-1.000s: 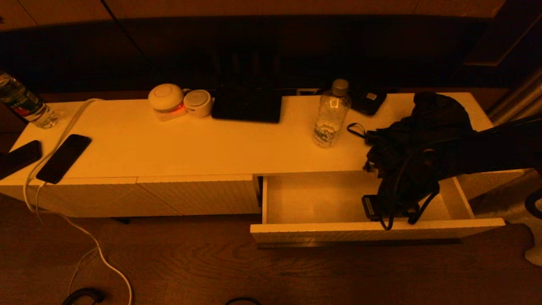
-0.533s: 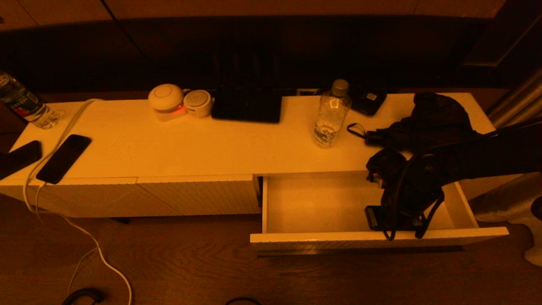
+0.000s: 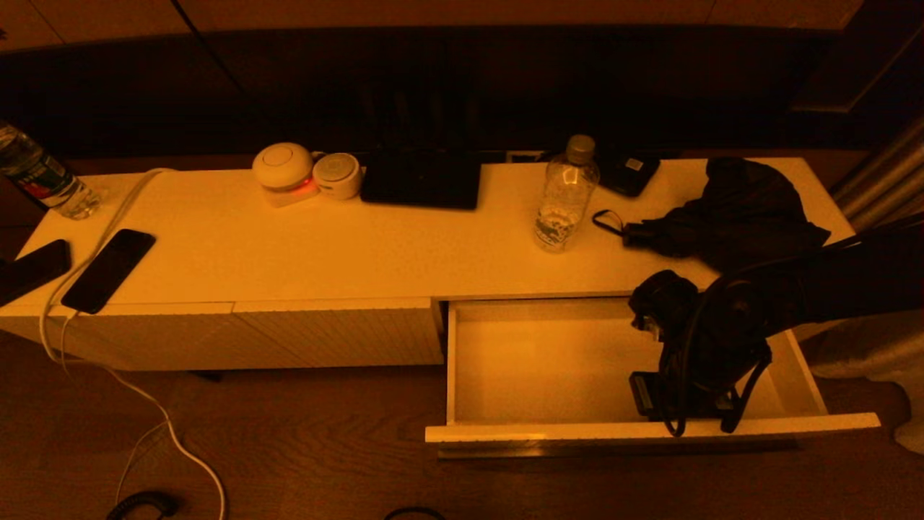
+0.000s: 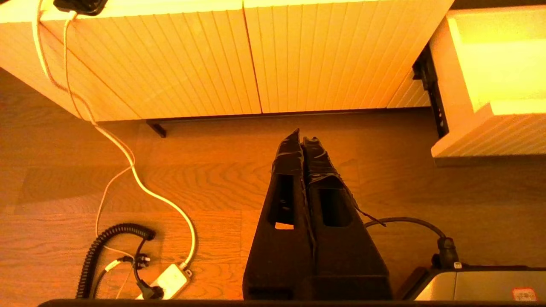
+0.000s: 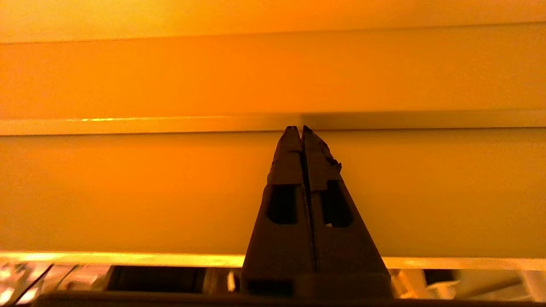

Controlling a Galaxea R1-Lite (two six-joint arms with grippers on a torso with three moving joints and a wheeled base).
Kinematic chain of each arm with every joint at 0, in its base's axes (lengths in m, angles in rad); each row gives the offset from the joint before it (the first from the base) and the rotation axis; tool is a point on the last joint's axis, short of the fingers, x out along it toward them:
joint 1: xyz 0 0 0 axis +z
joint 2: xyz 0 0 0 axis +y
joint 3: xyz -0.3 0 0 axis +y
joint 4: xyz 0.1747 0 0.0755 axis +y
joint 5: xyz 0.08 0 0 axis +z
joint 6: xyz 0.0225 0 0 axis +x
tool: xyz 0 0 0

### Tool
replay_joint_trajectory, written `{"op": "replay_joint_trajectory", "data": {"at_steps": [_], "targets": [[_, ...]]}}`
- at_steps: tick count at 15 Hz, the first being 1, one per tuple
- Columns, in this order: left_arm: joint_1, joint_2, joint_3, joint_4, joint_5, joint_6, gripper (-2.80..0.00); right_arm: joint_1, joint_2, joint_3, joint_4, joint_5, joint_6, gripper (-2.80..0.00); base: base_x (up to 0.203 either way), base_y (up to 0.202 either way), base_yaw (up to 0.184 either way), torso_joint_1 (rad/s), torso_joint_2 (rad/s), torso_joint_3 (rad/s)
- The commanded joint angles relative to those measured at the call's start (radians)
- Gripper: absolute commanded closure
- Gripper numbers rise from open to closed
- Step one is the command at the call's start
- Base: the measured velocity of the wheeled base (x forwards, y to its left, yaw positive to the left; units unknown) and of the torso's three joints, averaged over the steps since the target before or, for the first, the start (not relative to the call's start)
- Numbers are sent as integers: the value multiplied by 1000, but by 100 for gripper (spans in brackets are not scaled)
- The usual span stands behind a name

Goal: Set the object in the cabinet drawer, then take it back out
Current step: Open the drawer

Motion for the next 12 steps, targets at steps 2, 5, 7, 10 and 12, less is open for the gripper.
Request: {"op": "replay_joint_trajectory", "data": {"at_steps": [2, 5, 7, 10, 12], "targets": [[0, 0, 0, 0, 0, 0, 0, 4, -14, 56, 5, 26, 10, 0, 0, 0, 0, 0, 0, 0], [0, 0, 0, 0, 0, 0, 0, 3, -23, 89, 4, 51, 11, 0, 0, 0, 0, 0, 0, 0], [0, 0, 0, 0, 0, 0, 0, 3, -31, 83, 1, 51, 10, 0, 0, 0, 0, 0, 0, 0], [0, 0, 0, 0, 0, 0, 0, 3, -36, 83, -3, 51, 10, 0, 0, 0, 0, 0, 0, 0], [0, 0, 0, 0, 0, 0, 0, 2, -63, 84, -10, 48, 9, 0, 0, 0, 0, 0, 0, 0]]}}
